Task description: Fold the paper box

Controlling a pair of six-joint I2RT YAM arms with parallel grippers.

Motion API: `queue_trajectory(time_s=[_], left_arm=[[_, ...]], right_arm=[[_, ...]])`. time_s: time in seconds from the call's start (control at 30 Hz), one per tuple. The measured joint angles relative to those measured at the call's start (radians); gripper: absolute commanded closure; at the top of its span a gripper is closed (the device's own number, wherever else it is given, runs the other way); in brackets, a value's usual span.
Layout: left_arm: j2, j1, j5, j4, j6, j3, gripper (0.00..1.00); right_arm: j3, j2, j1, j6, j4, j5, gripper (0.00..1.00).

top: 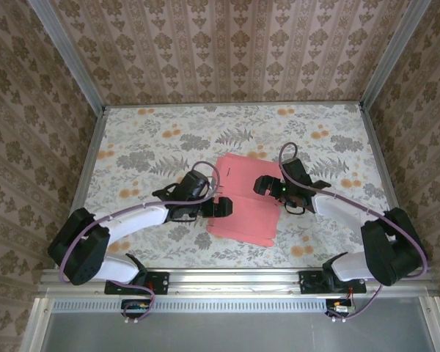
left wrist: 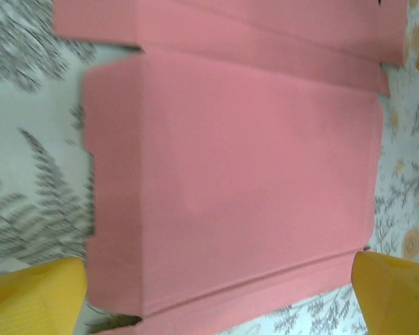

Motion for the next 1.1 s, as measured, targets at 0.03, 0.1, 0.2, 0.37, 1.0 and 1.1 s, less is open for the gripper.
queue_trajectory(time_s=[0.03,0.1,0.2,0.37,1.0,1.1], left_arm=[[0.000,0.024,0.001,-0.013,0.012,0.014,0.04],[0.012,0.068,0.009,-0.041,0.043,0.053,0.05],[0.061,0.123,0.024,-0.072,0.094,0.126,0.07],[0.187,0.174,0.022,-0.160,0.189,0.279,0.11],[0.579,0.190,-0.058,-0.357,0.411,0.681,0.21],[0.612,0.192,-0.082,-0.372,0.433,0.710,0.23]], right_arm=[[-0.005,-0.019,0.005,-0.005,0.000,-0.009,0.00],[-0.019,-0.056,0.021,-0.009,0.000,-0.019,0.00],[-0.047,-0.093,0.062,-0.006,0.000,-0.029,0.00],[-0.109,-0.139,0.102,0.025,-0.018,-0.029,0.00],[-0.188,-0.143,0.175,0.092,-0.045,-0.007,0.00],[-0.188,-0.127,0.181,0.092,-0.044,-0.008,0.00]])
